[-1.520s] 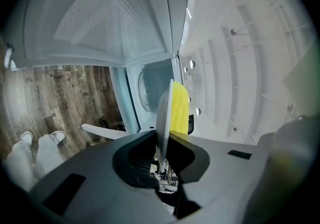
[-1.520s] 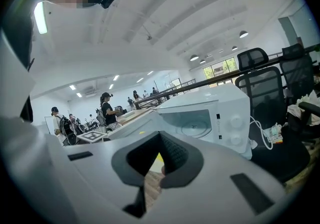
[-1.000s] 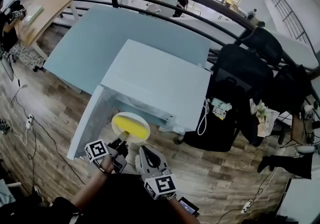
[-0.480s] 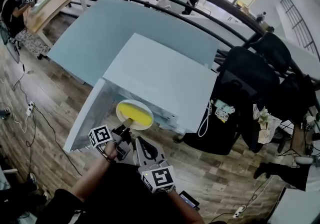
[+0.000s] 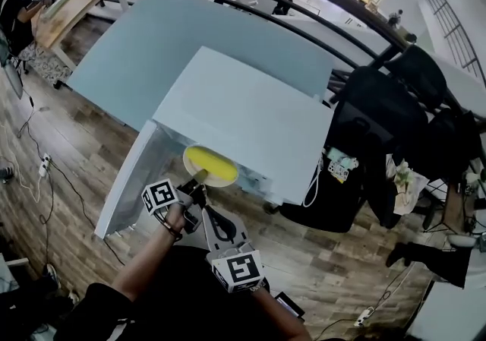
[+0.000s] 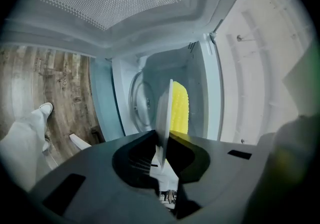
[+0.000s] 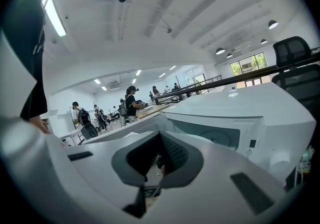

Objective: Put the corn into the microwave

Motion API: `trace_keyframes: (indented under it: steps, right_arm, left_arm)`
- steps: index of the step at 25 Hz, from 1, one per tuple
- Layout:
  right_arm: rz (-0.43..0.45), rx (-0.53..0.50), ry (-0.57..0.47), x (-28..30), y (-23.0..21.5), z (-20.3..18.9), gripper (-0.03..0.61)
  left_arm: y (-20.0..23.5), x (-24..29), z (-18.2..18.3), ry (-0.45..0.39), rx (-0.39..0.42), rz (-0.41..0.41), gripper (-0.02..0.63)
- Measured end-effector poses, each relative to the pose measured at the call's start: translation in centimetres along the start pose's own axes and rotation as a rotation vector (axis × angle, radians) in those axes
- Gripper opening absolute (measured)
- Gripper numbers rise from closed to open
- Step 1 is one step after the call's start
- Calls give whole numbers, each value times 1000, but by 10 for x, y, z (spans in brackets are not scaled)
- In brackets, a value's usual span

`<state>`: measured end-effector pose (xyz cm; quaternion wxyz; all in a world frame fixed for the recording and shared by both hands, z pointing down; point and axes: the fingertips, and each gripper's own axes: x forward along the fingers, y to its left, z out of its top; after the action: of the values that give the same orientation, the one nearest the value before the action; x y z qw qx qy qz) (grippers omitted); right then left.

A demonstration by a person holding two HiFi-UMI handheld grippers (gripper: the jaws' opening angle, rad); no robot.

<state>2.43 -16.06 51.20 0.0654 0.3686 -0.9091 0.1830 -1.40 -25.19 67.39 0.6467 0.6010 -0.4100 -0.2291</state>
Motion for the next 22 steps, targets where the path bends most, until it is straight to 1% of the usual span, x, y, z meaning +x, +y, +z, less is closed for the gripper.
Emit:
trace_keyframes:
  steps: [4, 8, 15, 18, 22]
  right_arm:
    - [-12, -6, 8, 5, -4, 2, 8]
    - [-15, 6, 19, 8, -7, -7, 8]
    - [-56, 25, 23, 8, -26, -1, 8]
    - [-55, 21, 31, 9, -27, -2, 8]
    - [-50, 14, 38, 9, -26, -4, 8]
  left_arm:
    - [8, 11, 5, -5, -12, 11, 34]
    - [13, 21, 11, -7, -14, 15, 34]
    - [18, 42, 19, -14, -42, 24, 34]
    - [20, 49, 22, -24, -53, 25, 35]
    - [22, 58, 26, -31, -47, 29, 35]
